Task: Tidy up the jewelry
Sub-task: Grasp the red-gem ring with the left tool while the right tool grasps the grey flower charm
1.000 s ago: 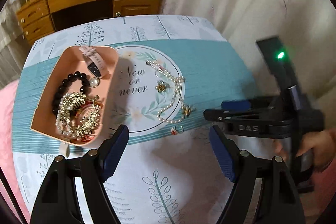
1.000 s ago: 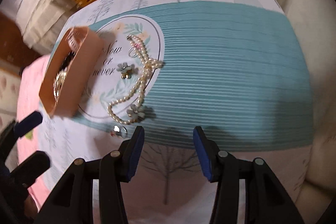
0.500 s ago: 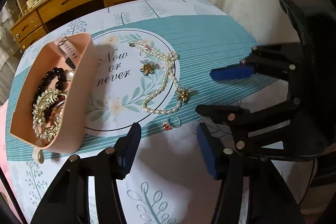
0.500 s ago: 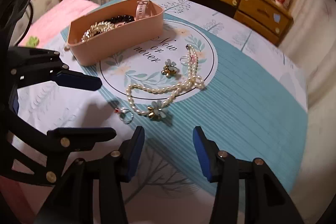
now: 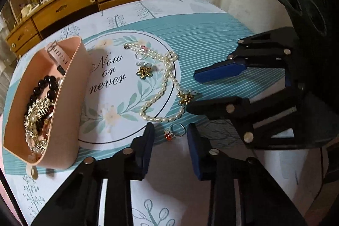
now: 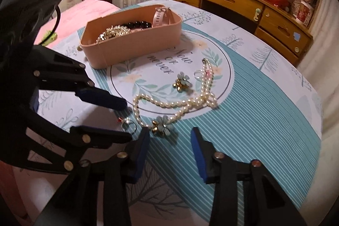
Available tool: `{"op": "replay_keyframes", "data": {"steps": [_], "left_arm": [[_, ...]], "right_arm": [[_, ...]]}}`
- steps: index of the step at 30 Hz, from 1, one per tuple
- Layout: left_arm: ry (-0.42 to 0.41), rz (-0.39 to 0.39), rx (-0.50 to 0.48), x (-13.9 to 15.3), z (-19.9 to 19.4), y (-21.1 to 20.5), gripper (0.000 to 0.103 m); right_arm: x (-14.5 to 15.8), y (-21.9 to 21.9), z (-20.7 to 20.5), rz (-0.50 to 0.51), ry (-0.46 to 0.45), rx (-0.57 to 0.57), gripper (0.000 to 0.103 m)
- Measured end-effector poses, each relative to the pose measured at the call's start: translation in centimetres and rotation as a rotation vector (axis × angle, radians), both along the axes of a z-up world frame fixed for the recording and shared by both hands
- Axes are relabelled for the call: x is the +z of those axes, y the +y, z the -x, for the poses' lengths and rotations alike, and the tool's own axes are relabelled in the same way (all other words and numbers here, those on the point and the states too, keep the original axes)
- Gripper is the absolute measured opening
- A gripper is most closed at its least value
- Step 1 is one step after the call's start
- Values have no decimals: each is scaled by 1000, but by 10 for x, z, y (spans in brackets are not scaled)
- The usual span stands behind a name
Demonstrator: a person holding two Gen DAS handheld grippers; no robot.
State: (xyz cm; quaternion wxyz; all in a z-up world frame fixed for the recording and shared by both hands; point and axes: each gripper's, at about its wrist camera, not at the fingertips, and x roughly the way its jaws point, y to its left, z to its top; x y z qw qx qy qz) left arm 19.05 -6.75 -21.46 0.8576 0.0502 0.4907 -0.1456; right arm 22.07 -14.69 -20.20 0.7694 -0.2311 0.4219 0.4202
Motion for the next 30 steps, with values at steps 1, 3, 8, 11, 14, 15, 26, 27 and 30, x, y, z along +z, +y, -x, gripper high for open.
{"op": "replay_keyframes", "data": {"steps": [1, 3, 8, 11, 14, 15, 26, 27, 30], "left_arm": [[-8, -9, -3, 0, 1, -1, 17], [-12, -12, -3, 0, 1, -1, 16], [-13, -8, 9, 0, 0, -1, 16], [-7, 9, 13, 0, 0, -1, 12], [5, 31, 17, 0, 0, 1, 7], [8, 34, 12, 1, 1, 0, 6], [4, 56, 18, 7, 12, 10, 6], [1, 57, 20, 8, 13, 12, 6], [-10, 54, 28, 14, 17, 17, 6]], "right_arm": [[-1, 1, -1, -1, 1, 3, 31], [-2, 3, -2, -2, 9, 11, 25], [-3, 4, -4, -14, 28, 13, 20], [-2, 2, -5, -25, 36, 1, 18], [-1, 1, -6, -33, 44, -7, 18], [0, 0, -6, -37, 45, -9, 18], [10, 1, -7, -103, 77, -72, 18], [11, 2, -8, -110, 82, -79, 18], [15, 5, -10, -134, 99, -110, 18]]}}
